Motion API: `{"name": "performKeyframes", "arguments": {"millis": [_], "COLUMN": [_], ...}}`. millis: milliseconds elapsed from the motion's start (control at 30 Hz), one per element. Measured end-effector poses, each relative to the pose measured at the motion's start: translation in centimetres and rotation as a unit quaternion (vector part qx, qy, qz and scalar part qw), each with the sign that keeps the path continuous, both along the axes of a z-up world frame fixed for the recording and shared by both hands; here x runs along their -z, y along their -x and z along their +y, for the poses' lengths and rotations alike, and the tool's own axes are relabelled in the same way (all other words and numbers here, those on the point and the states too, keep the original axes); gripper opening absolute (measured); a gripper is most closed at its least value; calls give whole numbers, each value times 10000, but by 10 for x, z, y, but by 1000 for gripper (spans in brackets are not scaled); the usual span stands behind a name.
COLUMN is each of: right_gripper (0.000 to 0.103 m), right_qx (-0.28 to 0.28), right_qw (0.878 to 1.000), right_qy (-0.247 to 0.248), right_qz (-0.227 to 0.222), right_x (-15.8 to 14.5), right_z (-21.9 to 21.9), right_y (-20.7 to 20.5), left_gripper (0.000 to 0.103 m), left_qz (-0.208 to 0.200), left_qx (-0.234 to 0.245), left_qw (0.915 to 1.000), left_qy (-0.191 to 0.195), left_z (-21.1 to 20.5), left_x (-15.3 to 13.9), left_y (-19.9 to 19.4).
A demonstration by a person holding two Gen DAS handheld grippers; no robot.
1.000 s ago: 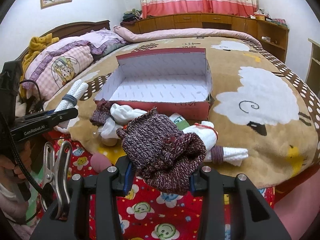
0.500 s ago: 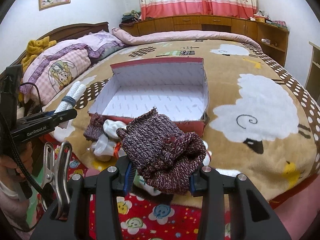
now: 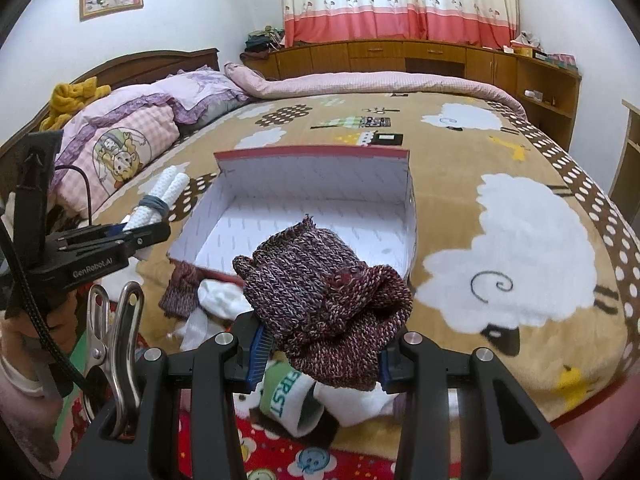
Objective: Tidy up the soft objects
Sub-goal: 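Carry the mesh roll and maroon sock over the open shoebox with both grippers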
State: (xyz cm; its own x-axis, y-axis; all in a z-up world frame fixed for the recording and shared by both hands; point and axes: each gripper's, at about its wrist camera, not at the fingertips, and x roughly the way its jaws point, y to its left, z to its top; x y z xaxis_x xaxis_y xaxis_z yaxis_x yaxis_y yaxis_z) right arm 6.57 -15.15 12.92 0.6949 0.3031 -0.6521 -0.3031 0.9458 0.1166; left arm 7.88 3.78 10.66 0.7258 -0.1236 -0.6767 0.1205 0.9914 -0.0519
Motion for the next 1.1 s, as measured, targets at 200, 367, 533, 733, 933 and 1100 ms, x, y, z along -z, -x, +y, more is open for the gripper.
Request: {"name": "performKeyframes", "arguments": {"millis": [200,367,533,733,933,1100], "right_gripper": [42,42,42,42,42,42], "right_qx": [45,44,40,37,76,124], "right_qw": [10000,9999,9999,9999,10000,9999], "right_qy": [41,61,77,58,-20,-2], "right_qz": [-59,-67,-76,-80,-27,78], "right_x": [-7,-9,-11,-11,-8,1], "right_z": [-1,0,1,1,3,2], "right_y": [-15,-25,-37,-39,-59,-74], "left_gripper": [24,24,24,24,24,24], "left_qz": [4,38,58,118,205,323], "left_qx": [42,65,56,30,37,-1], "left_qw": [10000,10000,10000,9999,9998,9995], "left_qy": [28,34,40,41,32,25], "left_z": [-6,-9,-8,-6,-7,-8], "left_x": [-1,1,3,9,18,27], "left_y": [-13,-25,-33,-42,-52,-61]}}
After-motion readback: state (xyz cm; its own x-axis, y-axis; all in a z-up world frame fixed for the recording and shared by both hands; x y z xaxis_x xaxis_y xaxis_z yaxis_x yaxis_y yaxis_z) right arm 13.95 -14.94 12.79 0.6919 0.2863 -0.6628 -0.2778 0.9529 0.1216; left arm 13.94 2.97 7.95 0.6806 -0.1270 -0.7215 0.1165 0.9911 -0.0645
